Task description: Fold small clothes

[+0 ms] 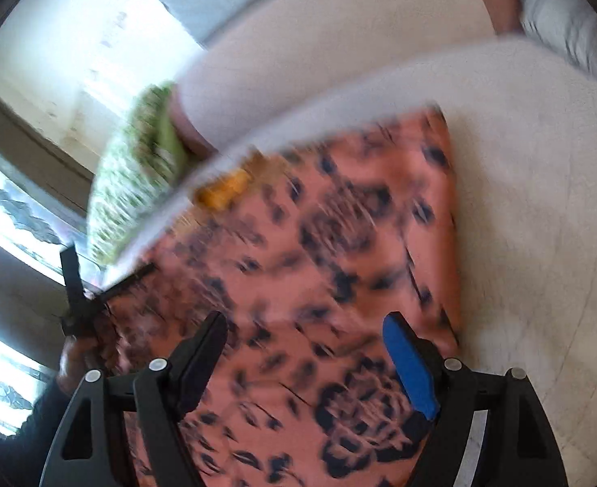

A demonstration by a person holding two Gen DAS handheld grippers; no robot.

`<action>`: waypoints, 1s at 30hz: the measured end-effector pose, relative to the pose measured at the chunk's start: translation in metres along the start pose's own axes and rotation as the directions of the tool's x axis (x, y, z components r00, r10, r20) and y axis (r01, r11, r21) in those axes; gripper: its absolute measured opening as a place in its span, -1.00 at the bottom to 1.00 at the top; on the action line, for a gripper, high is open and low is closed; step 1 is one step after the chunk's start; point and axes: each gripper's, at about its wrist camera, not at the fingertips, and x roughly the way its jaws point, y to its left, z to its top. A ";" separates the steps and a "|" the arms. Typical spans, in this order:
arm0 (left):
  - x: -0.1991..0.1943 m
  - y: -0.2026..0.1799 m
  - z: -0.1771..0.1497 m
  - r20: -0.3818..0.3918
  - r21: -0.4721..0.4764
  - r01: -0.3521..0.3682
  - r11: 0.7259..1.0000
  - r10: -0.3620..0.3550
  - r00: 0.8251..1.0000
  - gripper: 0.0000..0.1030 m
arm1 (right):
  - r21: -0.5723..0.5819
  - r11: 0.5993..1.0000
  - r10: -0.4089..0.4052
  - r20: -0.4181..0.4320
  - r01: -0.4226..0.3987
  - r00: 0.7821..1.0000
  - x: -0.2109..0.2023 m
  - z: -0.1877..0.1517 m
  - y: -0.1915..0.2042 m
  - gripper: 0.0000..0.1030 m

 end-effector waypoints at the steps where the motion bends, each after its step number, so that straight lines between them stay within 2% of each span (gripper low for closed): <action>1: -0.011 0.005 -0.002 0.012 -0.013 0.014 1.000 -0.014 1.000 0.09 | 0.044 0.999 0.023 0.009 -0.024 1.000 0.002 0.003 -0.005 0.61; 2: -0.024 0.013 -0.006 0.018 -0.039 0.038 0.999 -0.037 0.999 0.09 | 0.089 0.996 0.007 -0.003 -0.006 1.000 0.010 0.005 -0.014 0.72; 3: -0.038 0.022 -0.010 0.022 -0.072 0.067 0.995 -0.065 0.998 0.09 | 0.129 0.990 -0.042 -0.046 0.047 0.998 0.022 0.004 -0.026 0.75; 4: -0.057 0.041 -0.016 0.035 -0.133 0.105 0.986 -0.101 0.994 0.10 | 0.165 0.982 -0.080 -0.106 0.097 0.991 0.037 0.000 -0.040 0.69; 6: -0.088 0.078 -0.027 0.079 -0.253 0.140 0.957 -0.123 0.989 0.22 | 0.124 0.988 -0.094 -0.028 0.097 0.995 0.024 -0.004 -0.025 0.69; 8: -0.128 0.133 -0.052 0.168 -0.424 0.158 0.892 -0.094 0.981 0.51 | 0.004 0.993 -0.117 0.055 0.117 0.992 0.001 -0.016 0.009 0.69; 9: -0.141 0.160 -0.068 0.195 -0.521 0.151 0.840 -0.055 0.979 0.54 | -0.025 0.992 -0.125 0.078 0.127 0.989 -0.006 -0.024 0.020 0.69; 10: -0.147 0.186 -0.084 0.205 -0.610 0.164 0.776 -0.046 0.978 0.56 | -0.055 0.989 -0.131 0.084 0.136 0.988 -0.012 -0.037 0.033 0.69; 13: -0.141 0.230 -0.114 0.166 -0.756 0.199 0.623 -0.113 0.980 0.56 | -0.109 0.981 -0.152 0.061 0.158 0.987 -0.013 -0.068 0.051 0.69; 15: -0.134 0.241 -0.125 0.177 -0.816 0.253 0.520 -0.192 0.965 0.55 | -0.147 0.973 -0.174 0.032 0.176 0.984 -0.010 -0.089 0.062 0.69; 16: -0.135 0.240 -0.126 0.204 -0.823 0.284 0.493 -0.210 0.956 0.55 | -0.152 0.972 -0.178 0.027 0.180 0.984 -0.009 -0.097 0.065 0.69; 17: -0.137 0.236 -0.126 0.206 -0.814 0.282 0.507 -0.201 0.958 0.56 | -0.148 0.973 -0.175 0.017 0.176 0.984 -0.008 -0.104 0.066 0.69; 18: -0.140 0.229 -0.123 0.182 -0.794 0.247 0.556 -0.171 0.968 0.56 | -0.143 0.975 -0.171 0.007 0.170 0.985 -0.007 -0.108 0.065 0.69; 19: -0.139 0.220 -0.119 0.121 -0.760 0.165 0.629 -0.113 0.986 0.56 | -0.141 0.975 -0.172 -0.001 0.170 0.985 -0.006 -0.112 0.066 0.69; 20: -0.137 0.213 -0.116 0.084 -0.729 0.115 0.675 -0.079 0.993 0.56 | -0.140 0.974 -0.179 -0.002 0.177 0.984 -0.006 -0.116 0.067 0.69; 21: -0.135 0.204 -0.114 0.060 -0.700 0.089 0.708 -0.066 0.996 0.56 | -0.139 0.974 -0.181 -0.002 0.178 0.984 -0.006 -0.117 0.067 0.69; 23: -0.133 0.191 -0.114 0.052 -0.679 0.086 0.729 -0.069 0.996 0.56 | -0.134 0.975 -0.180 0.001 0.178 0.984 -0.008 -0.119 0.067 0.69; 25: -0.130 0.185 -0.110 0.067 -0.659 0.074 0.749 -0.039 0.997 0.55 | -0.128 0.975 -0.180 0.009 0.180 0.984 -0.011 -0.121 0.067 0.69; 26: -0.125 0.183 -0.106 0.071 -0.641 0.062 0.765 -0.021 0.997 0.37 | -0.127 0.975 -0.180 0.013 0.180 0.984 -0.012 -0.120 0.067 0.69; 27: -0.117 0.184 -0.104 0.055 -0.639 0.060 0.767 -0.032 0.998 0.01 | -0.122 0.976 -0.178 0.017 0.179 0.984 -0.014 -0.120 0.066 0.69; 28: -0.102 0.189 -0.103 -0.001 -0.656 0.057 0.753 -0.077 0.997 -0.88 | -0.118 0.977 -0.176 0.019 0.177 0.984 -0.015 -0.119 0.066 0.69; 29: -0.091 0.197 -0.106 -0.040 -0.707 0.062 0.704 -0.128 0.991 -0.91 | -0.114 0.978 -0.173 0.025 0.175 0.985 -0.018 -0.118 0.066 0.69; 30: -0.092 0.202 -0.103 -0.036 -0.729 0.054 0.682 -0.118 0.992 -0.91 | -0.113 0.979 -0.170 0.033 0.172 0.985 -0.021 -0.118 0.066 0.69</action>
